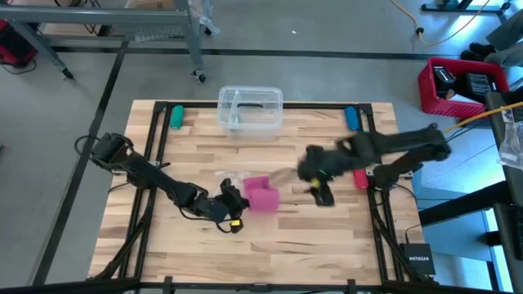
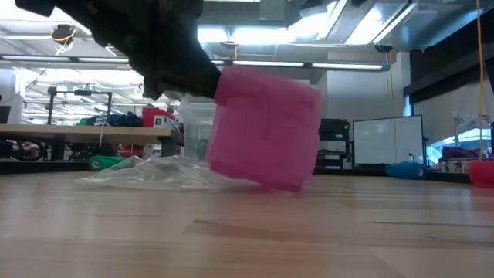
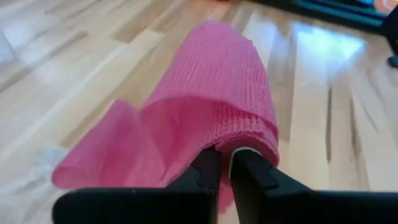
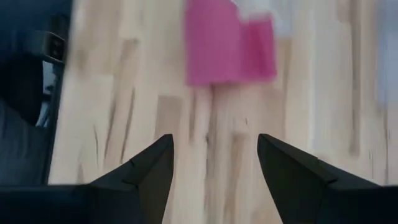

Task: Roll bandage
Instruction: Roll the pink bandage

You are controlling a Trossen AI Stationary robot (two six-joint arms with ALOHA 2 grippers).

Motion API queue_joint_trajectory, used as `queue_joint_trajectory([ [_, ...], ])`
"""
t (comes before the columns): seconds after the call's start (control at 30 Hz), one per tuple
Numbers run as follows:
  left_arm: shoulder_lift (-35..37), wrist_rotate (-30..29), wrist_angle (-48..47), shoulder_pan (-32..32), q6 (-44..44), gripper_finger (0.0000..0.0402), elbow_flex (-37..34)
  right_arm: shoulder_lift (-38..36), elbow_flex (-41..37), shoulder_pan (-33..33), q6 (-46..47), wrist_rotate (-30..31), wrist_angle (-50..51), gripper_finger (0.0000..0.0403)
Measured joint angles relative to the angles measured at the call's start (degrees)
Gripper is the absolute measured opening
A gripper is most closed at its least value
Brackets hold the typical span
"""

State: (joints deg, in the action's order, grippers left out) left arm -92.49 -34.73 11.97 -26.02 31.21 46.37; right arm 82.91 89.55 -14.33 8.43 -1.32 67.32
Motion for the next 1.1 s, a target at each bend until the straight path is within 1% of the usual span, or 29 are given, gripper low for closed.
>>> queue_joint_trajectory([
  [0.1, 1.8, -0.2, 2.0, 0.2, -0.5, 0.0015, 0.0, -7.8, -12.6, -8.4, 0.3, 5.7, -15.0, 0.0234],
  [0.2, 3.5, -0.4, 5.8, 0.3, -3.4, 0.0015, 0.0, -14.1, -26.3, -14.6, 1.8, 15.9, -29.9, 0.0234],
  [0.27, 4.0, -0.4, 8.5, 0.3, -6.0, 0.0015, 0.0, -16.0, -34.4, -17.2, 2.7, 21.7, -38.5, 0.0234],
  [0.3, 4.2, -0.4, 10.1, 0.3, -7.0, 0.0015, 0.0, -16.2, -37.9, -18.1, 3.4, 22.8, -42.4, 0.0234],
  [0.37, 4.9, -0.5, 12.6, 0.5, -9.6, 0.0015, 0.0, -16.1, -43.9, -18.9, 5.3, 22.6, -50.2, 0.0234],
  [0.43, 5.3, -0.7, 14.4, 0.7, -11.2, 0.0015, 0.0, -15.2, -48.2, -19.3, 6.5, 21.9, -57.6, 0.0234],
  [0.47, 5.4, -0.8, 14.8, 0.8, -12.0, 0.0015, 0.0, -14.8, -49.7, -19.1, 7.1, 21.7, -59.3, 0.0234],
  [0.53, 5.5, -0.8, 14.5, 1.2, -12.3, 0.0015, 0.0, -13.3, -52.6, -18.8, 9.2, 23.4, -62.2, 0.0234],
  [0.63, 5.7, -0.8, 14.9, 1.9, -12.1, 0.0015, 0.0, -10.7, -55.1, -18.6, 10.3, 26.2, -71.6, 0.0234],
  [0.7, 5.7, -0.8, 14.5, 2.2, -11.9, 0.0015, 0.0, -8.6, -55.7, -18.7, 9.3, 26.4, -74.7, 0.0230],
  [0.77, 5.7, -0.8, 14.4, 2.2, -12.0, 0.0015, 0.0, -6.5, -55.7, -18.3, 8.3, 28.3, -77.5, 0.0221],
  [0.93, 5.6, -0.8, 14.4, 2.2, -12.2, 0.0015, 0.0, -2.8, -55.7, -17.4, 5.5, 30.1, -85.5, 0.0190],
  [1.03, 5.6, -0.8, 14.3, 2.2, -12.3, 0.0015, 0.0, -2.5, -55.7, -17.2, 4.9, 30.7, -85.2, 0.0172],
  [1.1, 5.6, -0.8, 14.3, 2.1, -12.2, 0.0015, 0.0, -2.8, -55.7, -17.2, 5.2, 29.3, -83.5, 0.0163],
])
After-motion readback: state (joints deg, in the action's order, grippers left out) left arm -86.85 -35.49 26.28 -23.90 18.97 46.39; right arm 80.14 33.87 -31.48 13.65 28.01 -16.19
